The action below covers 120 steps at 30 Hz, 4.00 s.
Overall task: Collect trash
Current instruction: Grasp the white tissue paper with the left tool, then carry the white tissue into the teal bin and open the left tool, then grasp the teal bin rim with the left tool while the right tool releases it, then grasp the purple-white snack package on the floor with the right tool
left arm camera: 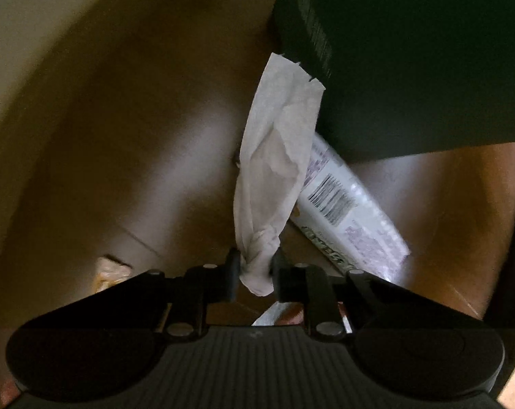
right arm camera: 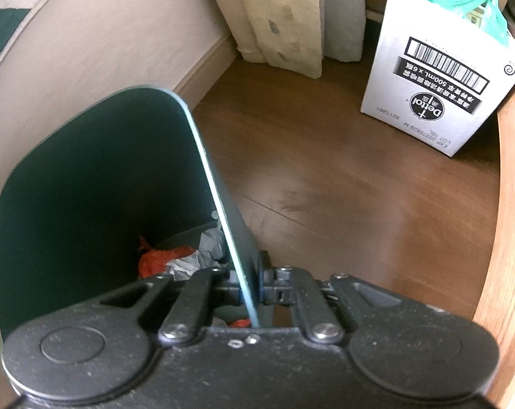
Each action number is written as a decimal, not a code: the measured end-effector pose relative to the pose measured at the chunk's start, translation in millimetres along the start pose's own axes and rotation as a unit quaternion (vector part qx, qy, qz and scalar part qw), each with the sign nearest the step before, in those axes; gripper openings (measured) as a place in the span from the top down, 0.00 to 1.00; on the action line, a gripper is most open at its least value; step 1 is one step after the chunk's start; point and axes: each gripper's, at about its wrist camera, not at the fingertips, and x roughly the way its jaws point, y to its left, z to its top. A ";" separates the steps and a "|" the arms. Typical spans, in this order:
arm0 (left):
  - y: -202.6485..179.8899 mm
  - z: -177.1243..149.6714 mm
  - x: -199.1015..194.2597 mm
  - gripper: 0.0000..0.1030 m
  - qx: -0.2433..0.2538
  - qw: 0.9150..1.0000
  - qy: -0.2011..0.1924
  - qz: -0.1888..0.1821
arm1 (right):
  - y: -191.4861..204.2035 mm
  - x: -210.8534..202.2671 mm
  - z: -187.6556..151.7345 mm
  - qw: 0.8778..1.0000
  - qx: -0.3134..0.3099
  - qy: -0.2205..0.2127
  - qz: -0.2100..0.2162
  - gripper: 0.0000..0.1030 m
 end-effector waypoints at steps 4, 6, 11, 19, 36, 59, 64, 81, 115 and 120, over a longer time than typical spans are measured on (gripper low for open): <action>0.1 -6.4 -68.1 0.83 -0.011 1.000 -0.029 0.002 | 1.1 0.1 -2.0 1.000 -0.019 0.001 0.002 0.95; -3.8 -10.8 -111.7 0.83 -0.012 0.999 -0.050 0.000 | -0.2 -1.3 -4.4 1.000 -0.018 0.011 0.005 0.95; -26.5 -21.1 -208.1 0.83 -0.017 0.994 -0.103 -0.019 | 3.0 -5.2 -16.3 0.999 -0.039 0.031 0.002 0.94; -123.2 22.8 -281.6 0.83 0.057 0.981 -0.184 0.003 | 3.0 -16.6 -46.5 0.997 -0.063 0.046 -0.012 0.94; -223.7 89.2 -139.8 0.82 0.124 0.989 -0.019 0.083 | -5.4 -17.8 -41.0 0.999 -0.035 0.028 0.009 0.92; -202.9 90.4 -222.9 0.27 0.109 0.974 -0.139 0.143 | -0.6 -13.1 -31.0 0.998 -0.053 0.012 0.013 0.93; -176.0 99.7 -206.8 0.24 0.095 0.975 -0.137 0.149 | -1.7 -9.0 -32.1 0.998 -0.046 0.027 0.017 0.86; -137.9 120.5 -111.9 0.75 0.160 0.978 -0.017 0.134 | 15.0 -94.8 -69.4 0.998 0.011 0.049 -0.050 0.38; -142.3 130.8 -155.7 0.93 0.216 0.964 -0.057 0.145 | 136.2 111.5 -223.8 0.972 -0.231 0.042 0.024 0.23; -143.8 129.6 -153.0 0.93 0.215 0.964 -0.053 0.146 | 155.6 158.5 -229.3 0.954 -0.294 0.064 0.013 0.13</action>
